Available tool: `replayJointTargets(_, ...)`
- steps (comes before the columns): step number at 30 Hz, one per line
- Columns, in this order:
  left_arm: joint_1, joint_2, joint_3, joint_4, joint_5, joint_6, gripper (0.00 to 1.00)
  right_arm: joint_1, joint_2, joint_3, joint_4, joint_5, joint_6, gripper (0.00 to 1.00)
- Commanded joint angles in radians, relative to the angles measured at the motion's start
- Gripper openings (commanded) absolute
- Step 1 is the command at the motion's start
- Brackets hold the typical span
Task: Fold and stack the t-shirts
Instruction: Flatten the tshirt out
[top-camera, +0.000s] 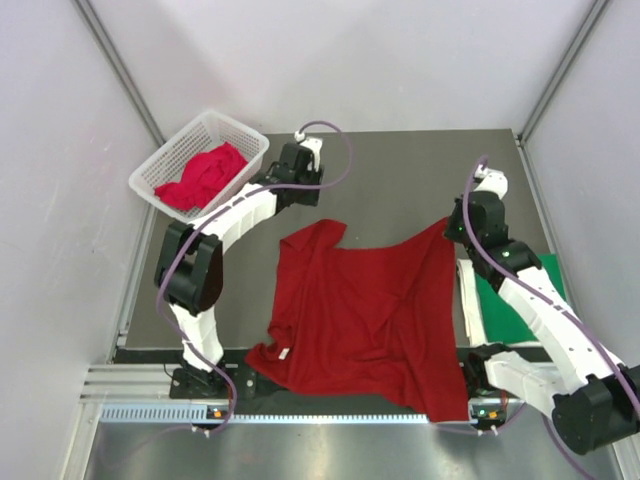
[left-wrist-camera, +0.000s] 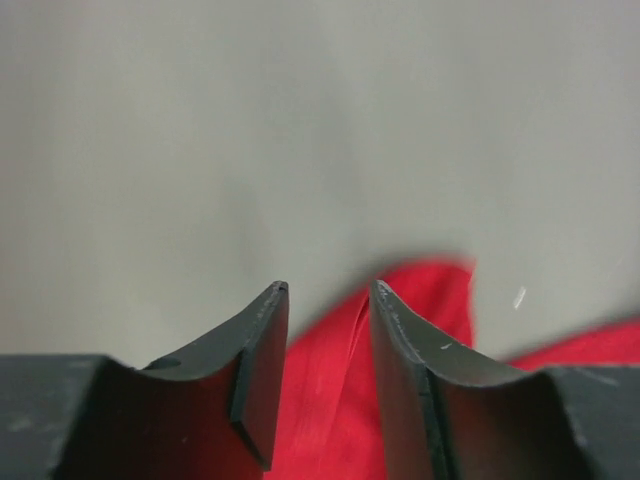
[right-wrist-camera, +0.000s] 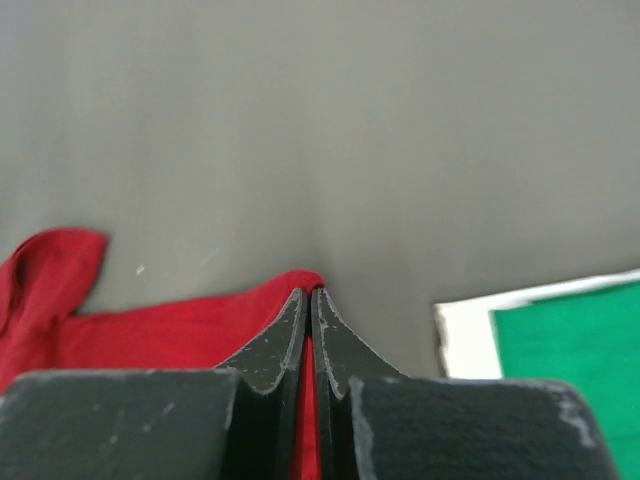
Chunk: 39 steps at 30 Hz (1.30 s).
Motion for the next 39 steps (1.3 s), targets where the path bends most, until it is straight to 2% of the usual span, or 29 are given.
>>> replayJointTargets(1,0.005,-0.18,-0.126,0.006,-0.017,0.038,0.41,-0.046,-0.005,0.079,-0.04,0.059,-0.006,0.0)
replayJointTargets(5,-0.004,-0.263,-0.331,0.025,0.0,0.11,0.41,-0.067,-0.032,0.071,-0.033,0.023,-0.011,0.0)
replayJointTargets(8,-0.041,-0.277,-0.407,0.029,-0.063,0.173,0.41,-0.069,-0.054,0.068,-0.023,-0.022,0.0,0.0)
replayJointTargets(9,-0.059,-0.279,-0.41,0.025,-0.109,0.192,0.41,-0.069,-0.054,0.068,-0.022,-0.042,0.003,0.0)
replayJointTargets(12,-0.108,-0.272,-0.416,0.018,-0.128,0.252,0.43,-0.069,-0.057,0.069,-0.01,-0.071,0.008,0.0)
replayJointTargets(17,-0.113,-0.268,-0.468,0.074,-0.108,0.276,0.43,-0.072,-0.061,0.062,-0.005,-0.085,0.009,0.0)
replayJointTargets(23,-0.133,-0.223,-0.473,0.068,-0.143,0.316,0.43,-0.081,-0.075,0.046,0.001,-0.106,0.011,0.0)
replayJointTargets(28,-0.136,-0.199,-0.475,0.086,-0.113,0.321,0.43,-0.097,-0.086,0.04,0.006,-0.119,0.008,0.0)
replayJointTargets(32,-0.143,-0.174,-0.475,0.084,-0.129,0.338,0.38,-0.109,-0.09,0.037,0.006,-0.122,0.008,0.0)
replayJointTargets(39,-0.145,-0.125,-0.458,0.086,-0.143,0.347,0.36,-0.118,-0.092,0.034,0.009,-0.131,0.009,0.0)
